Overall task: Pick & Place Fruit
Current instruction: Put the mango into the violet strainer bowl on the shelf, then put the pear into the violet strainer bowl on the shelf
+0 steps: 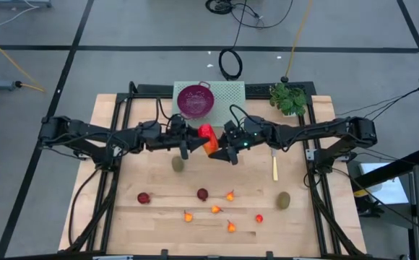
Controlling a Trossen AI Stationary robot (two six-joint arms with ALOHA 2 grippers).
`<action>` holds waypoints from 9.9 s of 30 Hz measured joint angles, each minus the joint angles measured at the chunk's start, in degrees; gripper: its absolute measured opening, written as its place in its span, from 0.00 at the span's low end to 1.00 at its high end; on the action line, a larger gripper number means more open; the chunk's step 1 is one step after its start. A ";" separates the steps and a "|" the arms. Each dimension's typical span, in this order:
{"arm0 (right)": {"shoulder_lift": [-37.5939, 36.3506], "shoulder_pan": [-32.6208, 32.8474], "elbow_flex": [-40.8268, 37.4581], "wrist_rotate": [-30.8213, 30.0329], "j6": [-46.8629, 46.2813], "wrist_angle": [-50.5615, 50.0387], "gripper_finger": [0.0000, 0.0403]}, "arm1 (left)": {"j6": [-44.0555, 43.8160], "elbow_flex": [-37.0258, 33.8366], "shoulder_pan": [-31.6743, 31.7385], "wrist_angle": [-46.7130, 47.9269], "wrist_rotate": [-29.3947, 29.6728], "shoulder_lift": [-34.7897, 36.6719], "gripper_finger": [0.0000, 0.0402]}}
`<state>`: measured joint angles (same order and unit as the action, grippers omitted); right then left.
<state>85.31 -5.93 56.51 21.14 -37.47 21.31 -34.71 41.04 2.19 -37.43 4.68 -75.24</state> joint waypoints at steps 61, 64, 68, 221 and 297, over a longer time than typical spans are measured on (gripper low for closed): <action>-28.02 0.42 -15.02 -7.95 25.27 -12.57 0.00 | 27.10 47.97 24.84 71.48 7.55 -9.89 0.51; -31.60 0.42 -19.22 -10.04 27.49 -6.88 0.00 | 26.92 49.63 24.86 73.41 7.11 -11.32 0.51; -36.16 0.37 -25.56 -11.31 30.00 1.77 0.00 | 26.50 51.49 24.84 75.60 7.16 -13.15 0.51; -41.04 0.42 -38.69 -13.39 39.65 24.36 0.00 | 1.13 51.65 15.82 89.38 -7.61 -5.42 0.60; -41.06 0.42 -38.69 -13.39 39.69 23.01 0.00 | -49.48 35.07 -22.99 88.47 6.46 -6.29 0.49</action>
<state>44.25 -5.52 17.82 7.75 2.22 44.31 -84.19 76.11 -20.81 51.04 11.14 -81.54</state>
